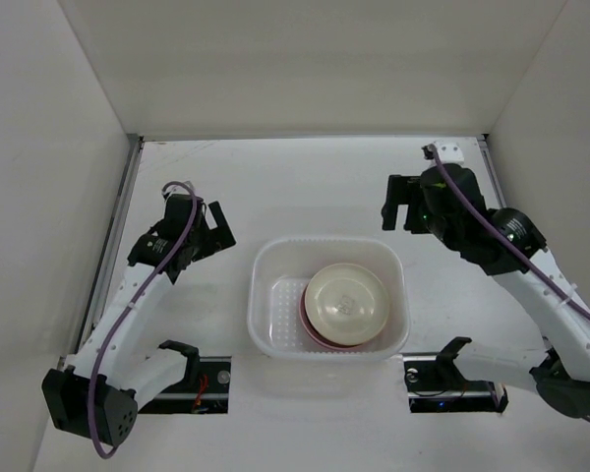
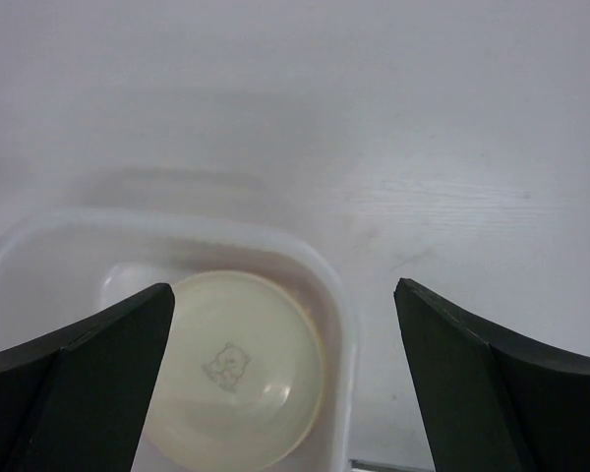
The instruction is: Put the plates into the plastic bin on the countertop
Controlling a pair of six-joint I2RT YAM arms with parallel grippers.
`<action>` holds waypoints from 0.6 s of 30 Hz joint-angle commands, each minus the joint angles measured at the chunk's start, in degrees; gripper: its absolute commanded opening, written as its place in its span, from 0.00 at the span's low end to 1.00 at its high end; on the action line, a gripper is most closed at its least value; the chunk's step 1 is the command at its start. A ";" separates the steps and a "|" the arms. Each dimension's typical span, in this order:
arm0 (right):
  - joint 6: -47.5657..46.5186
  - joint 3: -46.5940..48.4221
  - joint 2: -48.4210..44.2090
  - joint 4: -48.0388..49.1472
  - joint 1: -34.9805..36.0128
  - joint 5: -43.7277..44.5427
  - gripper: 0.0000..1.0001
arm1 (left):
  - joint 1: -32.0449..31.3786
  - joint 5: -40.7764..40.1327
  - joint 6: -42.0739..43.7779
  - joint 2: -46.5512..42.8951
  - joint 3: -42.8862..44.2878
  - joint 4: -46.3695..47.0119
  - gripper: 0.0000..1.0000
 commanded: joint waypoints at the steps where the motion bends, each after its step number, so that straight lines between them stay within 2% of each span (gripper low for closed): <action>1: -3.63 -0.86 -0.74 1.27 -2.91 13.73 1.00 | 0.54 -4.57 -1.34 0.84 1.00 -1.58 1.00; 5: -4.51 -10.95 -2.85 9.87 -7.57 20.09 1.00 | 0.81 -8.61 -3.10 1.54 1.26 -3.52 1.00; 12: -4.25 -28.36 -6.02 26.49 -15.22 14.65 1.00 | 1.07 -12.92 -4.77 1.11 -0.76 -4.84 1.00; 18: -3.72 -33.82 -6.81 30.37 -18.21 13.15 1.00 | 1.33 -13.19 -6.36 0.93 -0.85 -5.37 1.00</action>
